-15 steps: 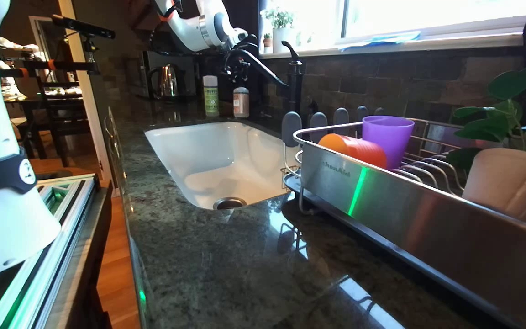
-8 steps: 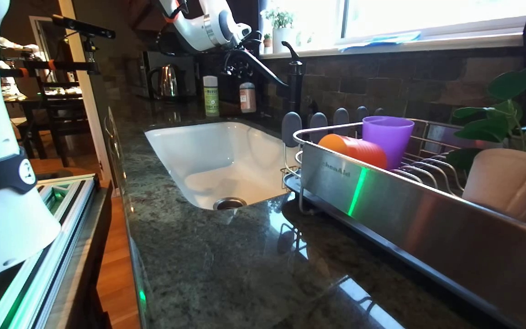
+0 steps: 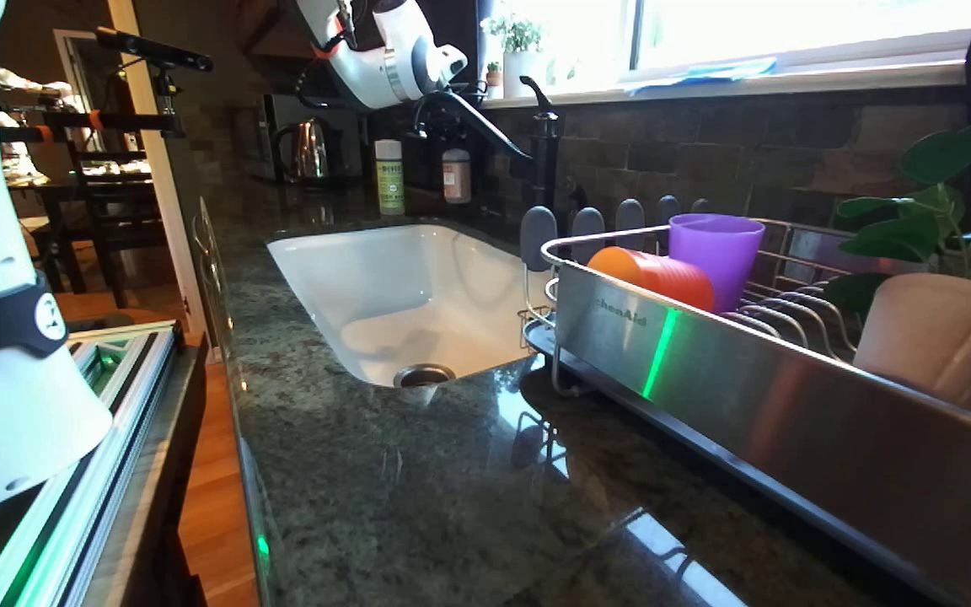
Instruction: Put the pump bottle on the counter.
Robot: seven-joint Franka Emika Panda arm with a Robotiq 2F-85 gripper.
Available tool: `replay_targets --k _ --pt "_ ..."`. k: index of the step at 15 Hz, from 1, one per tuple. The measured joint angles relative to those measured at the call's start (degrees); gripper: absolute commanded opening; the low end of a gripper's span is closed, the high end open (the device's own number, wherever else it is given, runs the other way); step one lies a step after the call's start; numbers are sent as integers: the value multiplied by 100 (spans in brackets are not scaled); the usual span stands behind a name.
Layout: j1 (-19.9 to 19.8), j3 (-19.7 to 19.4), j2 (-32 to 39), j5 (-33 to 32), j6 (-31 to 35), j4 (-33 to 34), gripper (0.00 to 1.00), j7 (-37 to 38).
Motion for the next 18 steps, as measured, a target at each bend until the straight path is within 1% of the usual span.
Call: replay_targets --k 5,8,14,18 --pt "-360 613 216 25 94 247 8 -131" --pt "-540 930 298 34 94 288 8 -196" --pt "-609 1080 464 518 -167 465 8 -669" --pt "-607 1091 537 576 -591 689 8 -880"
